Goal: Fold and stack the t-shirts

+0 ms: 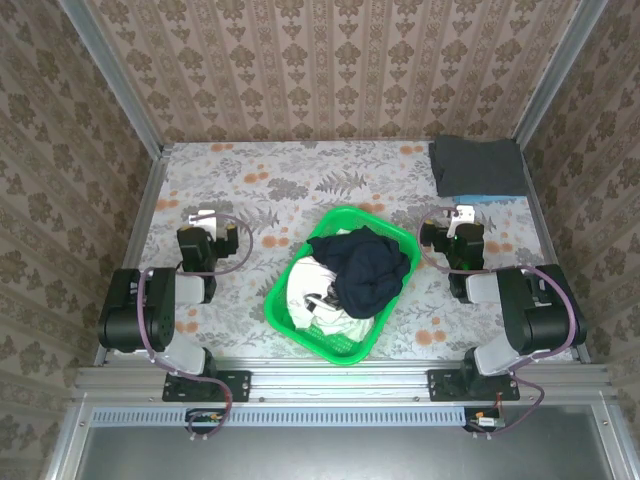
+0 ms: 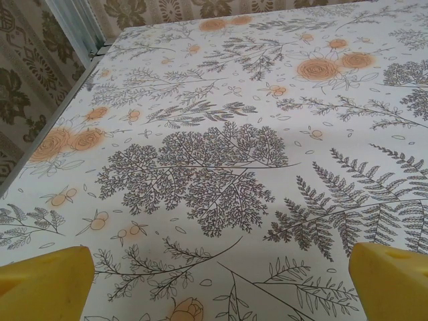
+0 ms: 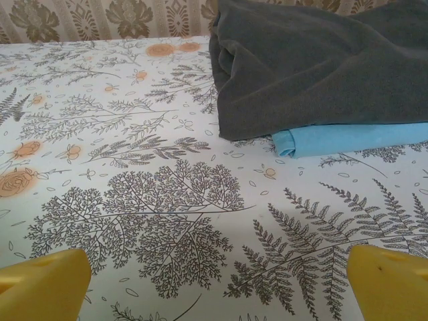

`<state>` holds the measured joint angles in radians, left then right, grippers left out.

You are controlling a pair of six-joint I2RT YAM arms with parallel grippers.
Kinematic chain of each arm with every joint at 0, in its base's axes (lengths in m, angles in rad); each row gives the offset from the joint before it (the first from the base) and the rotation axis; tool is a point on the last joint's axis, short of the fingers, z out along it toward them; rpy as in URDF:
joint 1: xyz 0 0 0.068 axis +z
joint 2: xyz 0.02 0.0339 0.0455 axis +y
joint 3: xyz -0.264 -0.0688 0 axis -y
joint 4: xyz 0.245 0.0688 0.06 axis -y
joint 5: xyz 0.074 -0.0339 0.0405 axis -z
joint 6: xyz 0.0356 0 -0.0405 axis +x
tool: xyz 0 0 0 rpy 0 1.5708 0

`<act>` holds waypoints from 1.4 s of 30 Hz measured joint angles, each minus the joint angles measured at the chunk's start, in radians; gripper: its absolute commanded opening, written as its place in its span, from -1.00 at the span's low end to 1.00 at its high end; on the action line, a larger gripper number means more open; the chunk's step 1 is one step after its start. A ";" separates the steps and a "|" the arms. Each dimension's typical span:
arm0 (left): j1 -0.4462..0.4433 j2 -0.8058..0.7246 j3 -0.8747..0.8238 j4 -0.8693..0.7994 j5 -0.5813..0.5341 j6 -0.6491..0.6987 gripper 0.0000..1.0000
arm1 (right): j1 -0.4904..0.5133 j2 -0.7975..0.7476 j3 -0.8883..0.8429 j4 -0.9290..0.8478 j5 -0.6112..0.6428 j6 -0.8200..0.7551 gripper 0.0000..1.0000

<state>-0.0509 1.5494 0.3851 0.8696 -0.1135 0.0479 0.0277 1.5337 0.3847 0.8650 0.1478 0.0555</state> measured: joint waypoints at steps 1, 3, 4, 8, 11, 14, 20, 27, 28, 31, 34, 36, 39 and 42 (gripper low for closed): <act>0.000 0.000 0.000 0.000 -0.001 0.000 0.99 | 0.000 0.000 0.000 0.000 0.000 0.000 1.00; 0.000 0.000 0.000 0.000 -0.003 0.000 1.00 | 0.000 0.000 0.000 0.000 0.000 0.000 1.00; 0.000 0.000 0.000 0.000 -0.004 0.000 1.00 | 0.000 0.000 0.000 0.000 0.000 0.000 1.00; 0.000 0.000 0.000 0.000 -0.004 0.000 1.00 | 0.000 0.000 0.000 0.000 0.000 0.000 1.00; 0.000 0.000 0.000 0.000 -0.004 0.000 1.00 | 0.000 0.000 0.000 0.000 0.000 0.000 1.00; 0.000 0.000 0.000 0.000 -0.004 0.000 1.00 | 0.000 0.000 0.000 0.000 0.000 0.000 1.00; 0.000 0.000 0.000 0.000 -0.004 0.000 1.00 | 0.000 0.000 0.000 0.000 0.000 0.000 1.00; 0.000 0.000 0.000 0.000 -0.005 0.000 1.00 | 0.000 0.000 0.000 0.000 0.000 0.000 1.00; 0.000 0.000 0.000 0.000 -0.004 0.000 1.00 | 0.000 0.000 0.000 0.000 0.000 0.000 1.00; 0.000 0.000 0.000 0.000 -0.005 0.000 1.00 | 0.000 0.000 0.000 0.000 0.000 0.000 1.00; 0.000 0.000 0.000 0.000 -0.004 0.000 1.00 | 0.000 0.000 0.000 0.000 0.000 0.000 1.00; 0.000 0.000 0.000 0.000 -0.005 0.000 0.99 | 0.000 0.000 0.000 0.000 0.000 0.000 1.00; -0.002 0.000 0.000 0.001 -0.011 0.001 0.99 | 0.000 0.000 0.000 0.000 0.000 0.000 1.00; -0.032 -0.049 0.000 -0.051 -0.086 0.002 0.99 | 0.000 0.000 0.000 0.000 0.000 0.000 1.00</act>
<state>-0.0830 1.5005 0.3851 0.8185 -0.1997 0.0502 0.0277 1.5337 0.3847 0.8646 0.1478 0.0555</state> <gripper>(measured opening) 0.997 0.999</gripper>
